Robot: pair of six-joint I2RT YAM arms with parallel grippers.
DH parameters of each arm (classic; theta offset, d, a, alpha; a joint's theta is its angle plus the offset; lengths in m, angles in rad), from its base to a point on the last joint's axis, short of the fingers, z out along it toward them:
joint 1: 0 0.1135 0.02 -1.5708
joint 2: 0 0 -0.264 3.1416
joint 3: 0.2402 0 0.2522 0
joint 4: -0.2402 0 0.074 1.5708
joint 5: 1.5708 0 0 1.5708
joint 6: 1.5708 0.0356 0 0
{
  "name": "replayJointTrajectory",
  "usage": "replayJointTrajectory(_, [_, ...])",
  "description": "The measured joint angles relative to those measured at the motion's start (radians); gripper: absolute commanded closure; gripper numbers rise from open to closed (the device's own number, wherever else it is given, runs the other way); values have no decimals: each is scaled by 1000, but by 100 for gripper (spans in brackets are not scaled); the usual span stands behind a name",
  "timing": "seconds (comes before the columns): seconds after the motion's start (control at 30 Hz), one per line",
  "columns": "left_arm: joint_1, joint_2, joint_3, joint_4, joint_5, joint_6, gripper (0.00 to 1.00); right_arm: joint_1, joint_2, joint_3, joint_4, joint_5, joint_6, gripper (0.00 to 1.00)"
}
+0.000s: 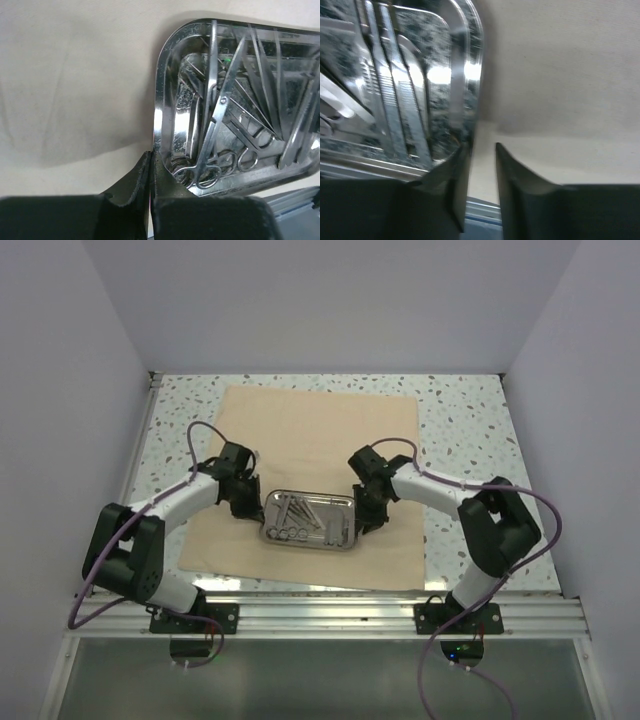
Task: Open and lay out the surgical kit
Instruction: Move the container from the surgical kit, then pick up the medical item from the container.
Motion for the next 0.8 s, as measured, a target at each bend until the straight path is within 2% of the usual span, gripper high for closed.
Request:
replayJointTrajectory(0.07, [-2, -29, -31, -6, -15, -9, 87, 7, -13, -21, 0, -1, -6, 33])
replayJointTrajectory(0.1, [1, -42, -43, -12, -31, -13, 78, 6, -24, -34, -11, 0, -13, 17])
replayJointTrajectory(0.13, [5, -55, -51, -18, -45, -16, 72, 6, -33, -41, -25, 6, -16, 9])
replayJointTrajectory(0.17, [5, -68, -55, -28, -55, -20, 63, 6, -42, -45, -40, 11, -23, 8])
replayJointTrajectory(0.23, [5, -95, -56, -47, -70, -28, 56, 5, -57, -44, -64, 29, -36, 6])
replayJointTrajectory(0.3, [5, -127, -53, -63, -85, -32, 53, 5, -69, -34, -93, 44, -45, 6])
replayJointTrajectory(0.43, [5, -147, -13, -85, -97, -27, 55, 5, -85, 33, -153, 80, -66, 8])
replayJointTrajectory(0.53, [5, -140, 30, -76, -96, -6, 58, 5, -97, 99, -161, 87, -82, 18])
replayJointTrajectory(0.7, [5, -50, 112, -48, -94, 21, 63, 5, -85, 221, -133, 58, -109, 45])
replayJointTrajectory(0.8, [5, 3, 141, -34, -93, 29, 64, 17, 3, 364, -132, 43, -129, 52])
